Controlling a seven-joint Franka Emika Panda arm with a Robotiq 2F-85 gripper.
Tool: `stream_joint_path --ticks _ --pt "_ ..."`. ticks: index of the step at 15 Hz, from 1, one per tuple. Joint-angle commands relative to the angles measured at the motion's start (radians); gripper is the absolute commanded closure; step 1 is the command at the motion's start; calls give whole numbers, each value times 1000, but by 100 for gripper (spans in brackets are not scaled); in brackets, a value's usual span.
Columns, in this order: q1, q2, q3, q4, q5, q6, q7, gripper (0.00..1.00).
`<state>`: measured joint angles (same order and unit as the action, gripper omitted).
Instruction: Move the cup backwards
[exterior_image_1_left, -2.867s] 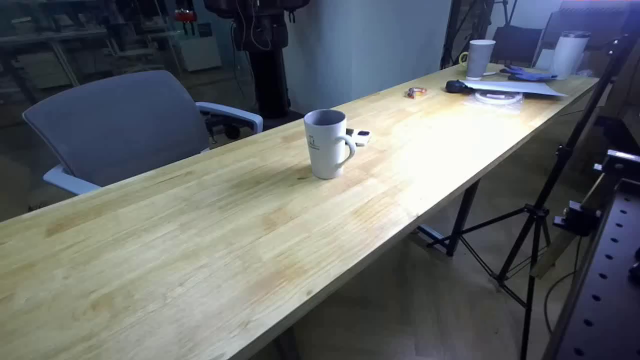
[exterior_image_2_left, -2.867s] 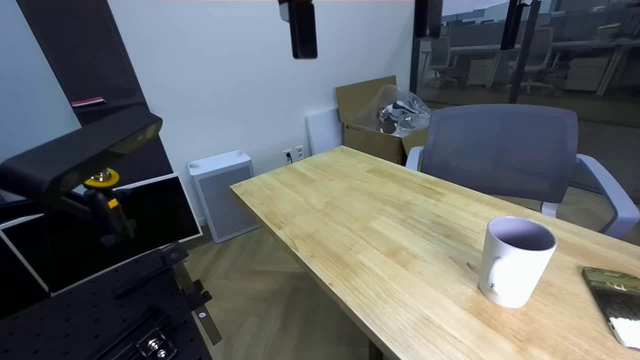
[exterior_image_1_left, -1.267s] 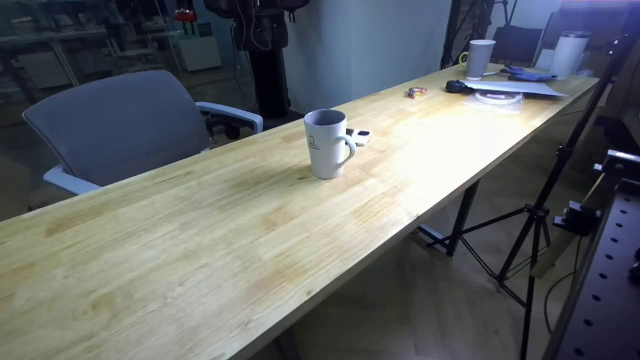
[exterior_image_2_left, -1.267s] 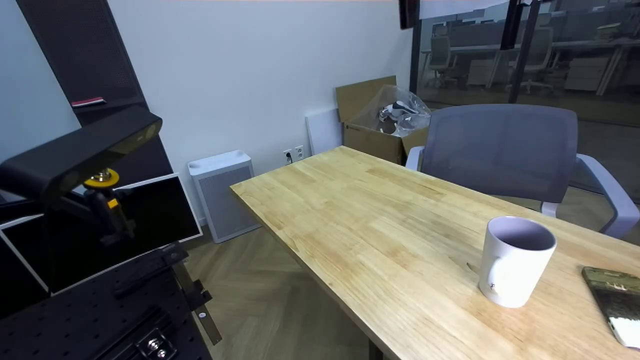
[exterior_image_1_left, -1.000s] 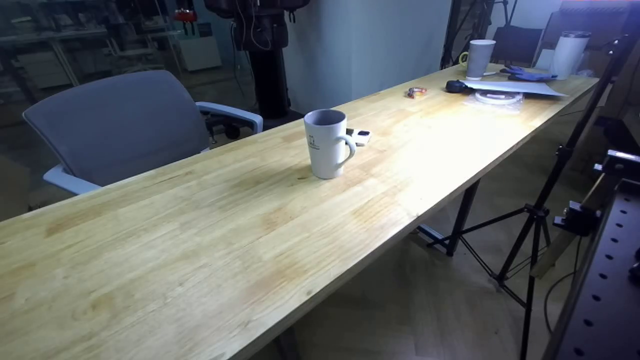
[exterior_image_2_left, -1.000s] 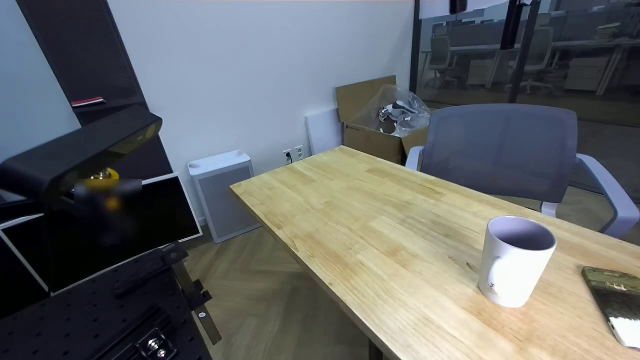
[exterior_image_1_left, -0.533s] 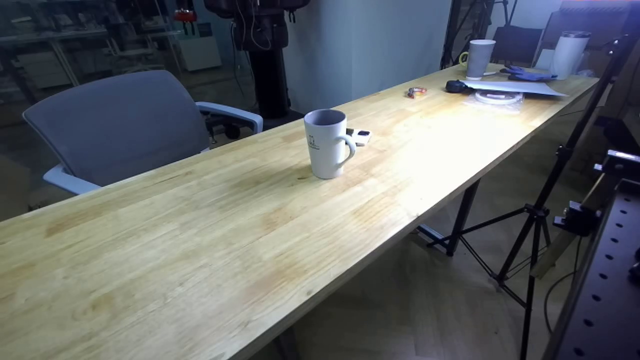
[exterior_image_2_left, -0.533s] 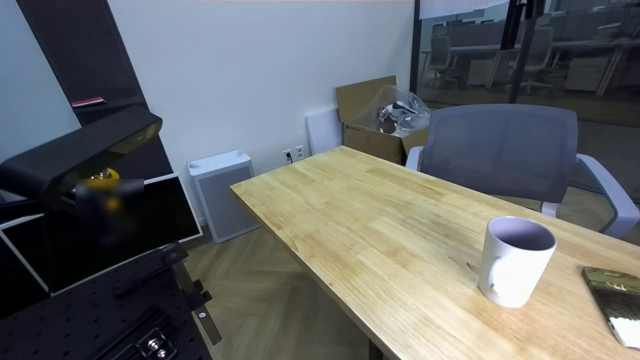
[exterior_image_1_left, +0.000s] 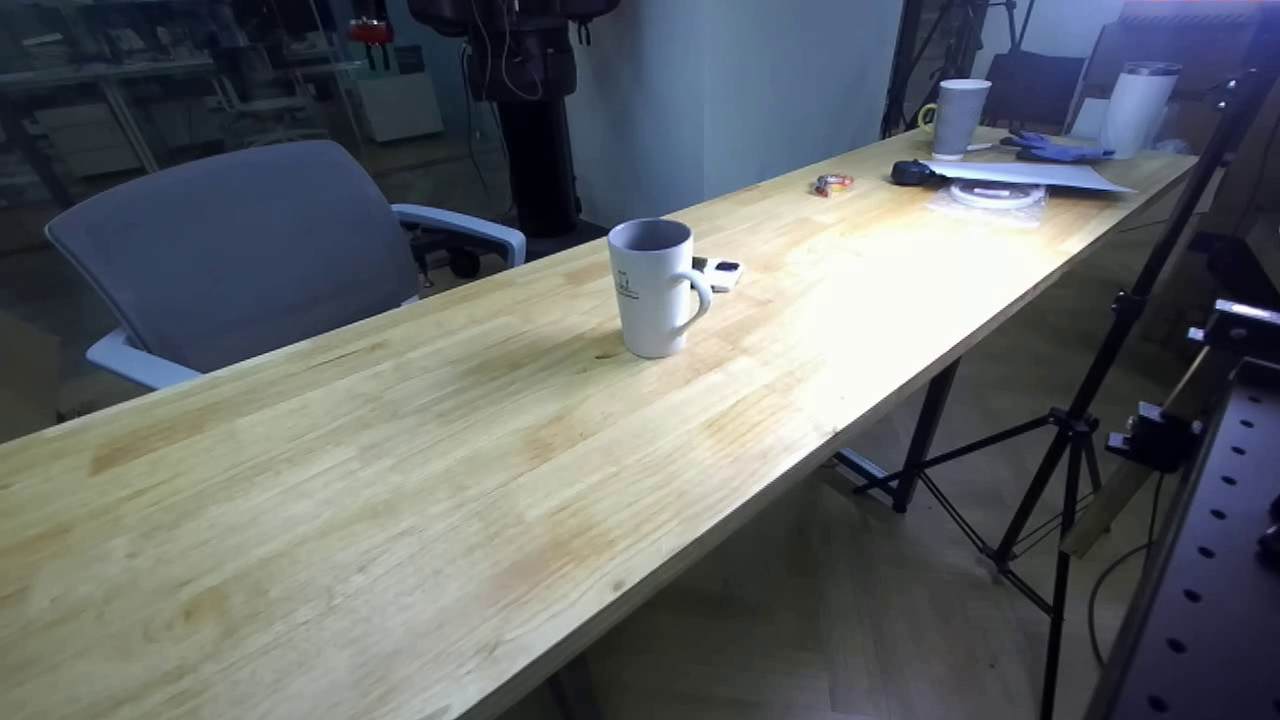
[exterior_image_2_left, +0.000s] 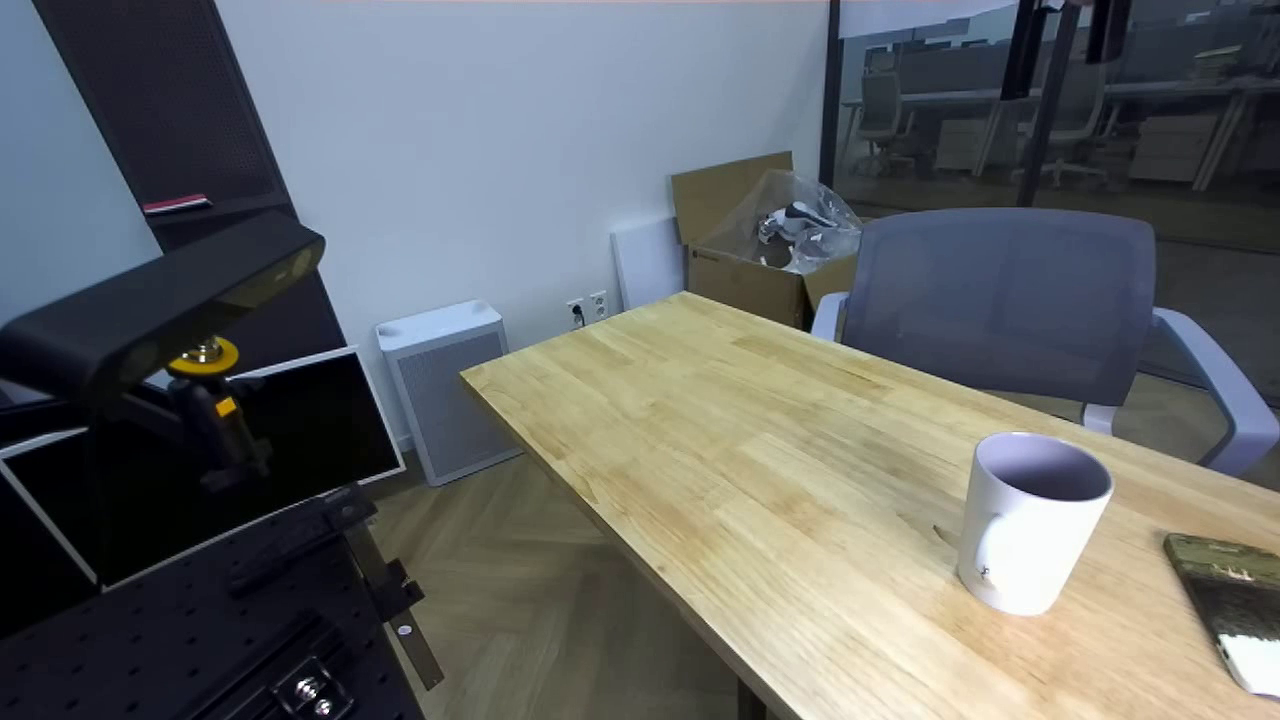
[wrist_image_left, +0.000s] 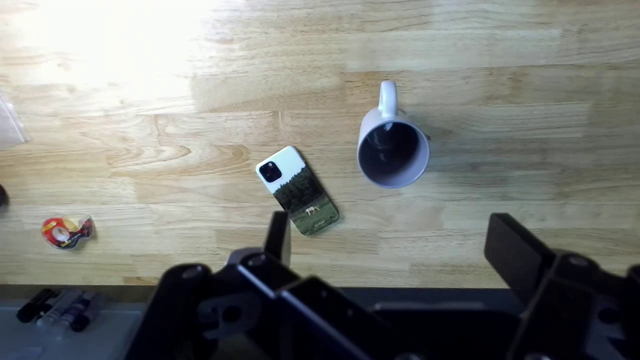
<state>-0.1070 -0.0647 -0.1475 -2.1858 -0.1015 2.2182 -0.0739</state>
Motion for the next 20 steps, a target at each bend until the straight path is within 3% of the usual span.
stream_joint_path --ticks 1,15,20 --pt "-7 0 7 2 1 -3 -1 0" --pt "-8 0 7 3 1 -4 -1 0" --pt "-1 78 21 58 -19 9 34 0"
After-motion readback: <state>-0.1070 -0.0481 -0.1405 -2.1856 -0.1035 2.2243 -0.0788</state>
